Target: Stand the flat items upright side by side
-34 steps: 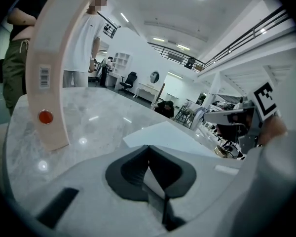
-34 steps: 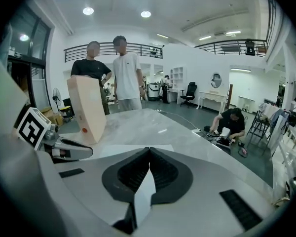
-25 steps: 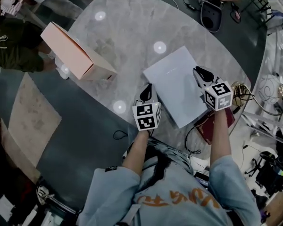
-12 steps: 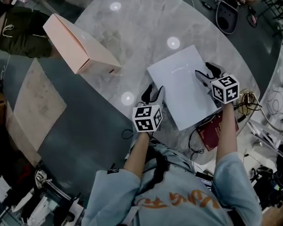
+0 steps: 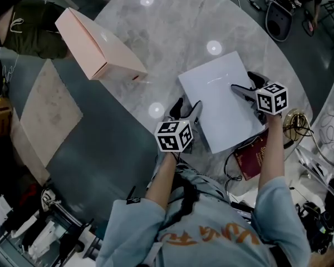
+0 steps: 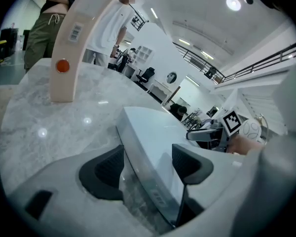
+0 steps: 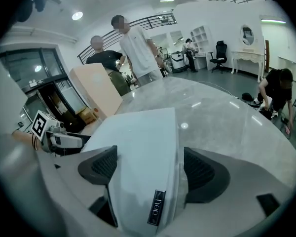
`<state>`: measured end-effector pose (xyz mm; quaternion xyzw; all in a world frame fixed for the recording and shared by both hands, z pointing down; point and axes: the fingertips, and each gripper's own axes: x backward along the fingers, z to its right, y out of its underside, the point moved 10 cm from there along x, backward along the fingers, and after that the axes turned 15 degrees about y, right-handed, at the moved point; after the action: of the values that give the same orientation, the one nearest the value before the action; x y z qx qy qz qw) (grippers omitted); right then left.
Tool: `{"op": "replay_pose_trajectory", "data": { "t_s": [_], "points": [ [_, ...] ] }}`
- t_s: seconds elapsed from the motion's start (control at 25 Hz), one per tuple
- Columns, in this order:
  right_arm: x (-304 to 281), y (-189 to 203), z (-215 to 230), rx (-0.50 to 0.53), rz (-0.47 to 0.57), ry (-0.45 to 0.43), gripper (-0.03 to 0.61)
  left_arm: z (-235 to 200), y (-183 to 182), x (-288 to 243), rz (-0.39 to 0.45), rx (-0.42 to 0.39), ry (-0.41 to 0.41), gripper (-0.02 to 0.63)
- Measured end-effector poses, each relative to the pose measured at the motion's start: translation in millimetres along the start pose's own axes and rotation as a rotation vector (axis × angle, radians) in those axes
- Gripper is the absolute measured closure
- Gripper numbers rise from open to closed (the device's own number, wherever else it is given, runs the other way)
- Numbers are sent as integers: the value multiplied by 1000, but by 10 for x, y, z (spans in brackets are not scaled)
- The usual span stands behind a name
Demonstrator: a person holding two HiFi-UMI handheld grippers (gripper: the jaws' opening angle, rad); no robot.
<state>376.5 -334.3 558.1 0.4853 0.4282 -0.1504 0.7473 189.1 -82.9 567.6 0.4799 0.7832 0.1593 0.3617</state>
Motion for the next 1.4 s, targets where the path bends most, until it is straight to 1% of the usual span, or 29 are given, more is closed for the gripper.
{"op": "replay_pose_trajectory", "data": {
  "t_s": [0.08,0.16,0.24,0.4,0.64,0.8,0.96,1.12,1.4],
  "points": [
    [-36,15,24,-20,-6,-27,156,29,41,-44,-16,38,35,293],
    [-67,28,52,-44,-7,-49,155,61,86,-122,-41,42,51,285],
    [-93,38,70,-72,-5,-66,155,80,102,-173,-50,31,42,270],
    [-127,138,65,-132,-24,-97,158,74,131,-187,-74,37,21,258],
    [-106,157,-9,-178,-14,-62,176,44,36,-209,-87,-12,7,262],
    [-59,113,-175,-168,12,-40,181,-12,-32,-90,-84,-28,7,264],
    [54,61,-357,-144,52,-5,186,-24,-127,49,-80,-77,20,264],
    [188,-63,-554,-112,95,39,186,-25,-284,192,-62,-145,40,264],
    [415,-174,-827,-119,173,93,189,21,-552,399,-40,-263,63,264]
  ]
}}
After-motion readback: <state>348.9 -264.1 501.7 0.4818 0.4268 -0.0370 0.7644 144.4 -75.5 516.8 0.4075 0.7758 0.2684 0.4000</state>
